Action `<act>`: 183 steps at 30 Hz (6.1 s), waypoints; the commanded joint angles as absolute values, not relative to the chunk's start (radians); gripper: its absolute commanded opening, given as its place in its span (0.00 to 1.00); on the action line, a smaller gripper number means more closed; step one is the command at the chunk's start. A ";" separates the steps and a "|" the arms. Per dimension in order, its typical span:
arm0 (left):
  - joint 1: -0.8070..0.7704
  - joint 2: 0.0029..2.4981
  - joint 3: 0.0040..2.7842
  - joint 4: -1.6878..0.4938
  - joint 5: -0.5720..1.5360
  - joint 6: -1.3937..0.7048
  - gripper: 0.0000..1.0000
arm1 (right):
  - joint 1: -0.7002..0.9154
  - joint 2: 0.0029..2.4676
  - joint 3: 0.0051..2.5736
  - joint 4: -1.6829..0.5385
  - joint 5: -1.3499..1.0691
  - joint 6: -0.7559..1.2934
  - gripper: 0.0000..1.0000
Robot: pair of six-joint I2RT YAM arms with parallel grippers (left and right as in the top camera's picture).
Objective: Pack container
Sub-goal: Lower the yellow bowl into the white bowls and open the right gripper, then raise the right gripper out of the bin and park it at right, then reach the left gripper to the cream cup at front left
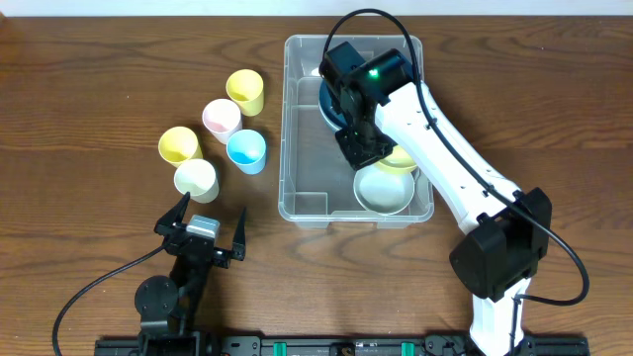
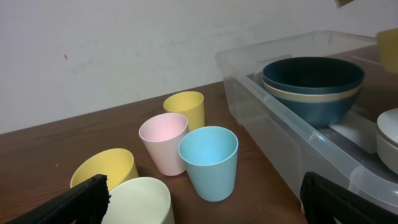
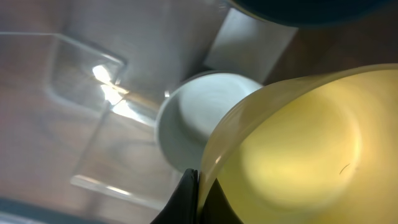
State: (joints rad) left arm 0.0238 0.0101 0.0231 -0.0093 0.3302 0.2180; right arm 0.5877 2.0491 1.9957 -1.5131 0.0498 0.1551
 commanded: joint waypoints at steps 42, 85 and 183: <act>0.028 0.004 0.004 -0.043 0.336 0.231 0.98 | 0.639 2.051 1.696 -1.288 0.004 0.231 0.09; 0.028 0.004 0.004 -0.043 0.336 0.231 0.98 | 0.559 2.052 1.695 -1.115 0.187 0.178 0.24; 0.028 0.016 0.150 -0.046 0.524 -0.024 0.98 | -0.163 2.010 1.828 -1.402 0.071 0.643 0.99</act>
